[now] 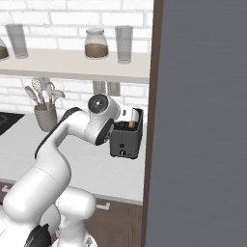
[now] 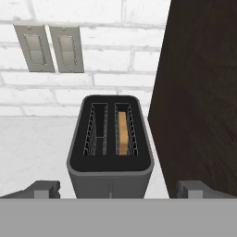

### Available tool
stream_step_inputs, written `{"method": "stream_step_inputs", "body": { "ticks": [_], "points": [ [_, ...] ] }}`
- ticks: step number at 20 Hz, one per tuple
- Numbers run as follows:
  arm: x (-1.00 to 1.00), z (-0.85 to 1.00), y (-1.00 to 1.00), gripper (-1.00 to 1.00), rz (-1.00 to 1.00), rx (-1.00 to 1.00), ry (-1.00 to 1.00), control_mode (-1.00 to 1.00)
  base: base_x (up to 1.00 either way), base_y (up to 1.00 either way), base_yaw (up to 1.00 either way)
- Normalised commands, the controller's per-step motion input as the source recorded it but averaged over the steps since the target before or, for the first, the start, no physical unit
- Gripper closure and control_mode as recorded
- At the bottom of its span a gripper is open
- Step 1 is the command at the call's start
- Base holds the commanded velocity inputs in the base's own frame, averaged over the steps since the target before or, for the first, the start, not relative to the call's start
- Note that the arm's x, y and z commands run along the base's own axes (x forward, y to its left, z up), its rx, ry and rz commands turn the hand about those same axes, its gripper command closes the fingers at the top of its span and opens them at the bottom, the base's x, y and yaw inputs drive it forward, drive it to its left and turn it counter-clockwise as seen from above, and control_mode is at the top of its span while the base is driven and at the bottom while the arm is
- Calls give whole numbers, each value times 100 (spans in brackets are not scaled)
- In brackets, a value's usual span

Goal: Start the toaster. Once the lever pops up, take the bread to the plate on the dining counter.

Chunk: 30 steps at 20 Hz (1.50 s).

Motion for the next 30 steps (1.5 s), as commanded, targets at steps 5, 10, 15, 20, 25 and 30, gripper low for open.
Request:
{"method": "stream_step_inputs", "body": {
  "ticks": [5, 10, 15, 20, 25, 30],
  "points": [
    [0, 0, 0, -100, 0, 0, 0, -100, 0, 0, 0],
    [0, 0, 0, -100, 0, 0, 0, -100, 0, 0, 0],
    [0, 0, 0, -100, 0, 0, 0, -100, 0, 0, 0],
    [0, 0, 0, -100, 0, 0, 0, -100, 0, 0, 0],
    [0, 0, 0, -100, 0, 0, 0, -100, 0, 0, 0],
    [0, 0, 0, -100, 0, 0, 0, -100, 0, 0, 0]
  ]
}}
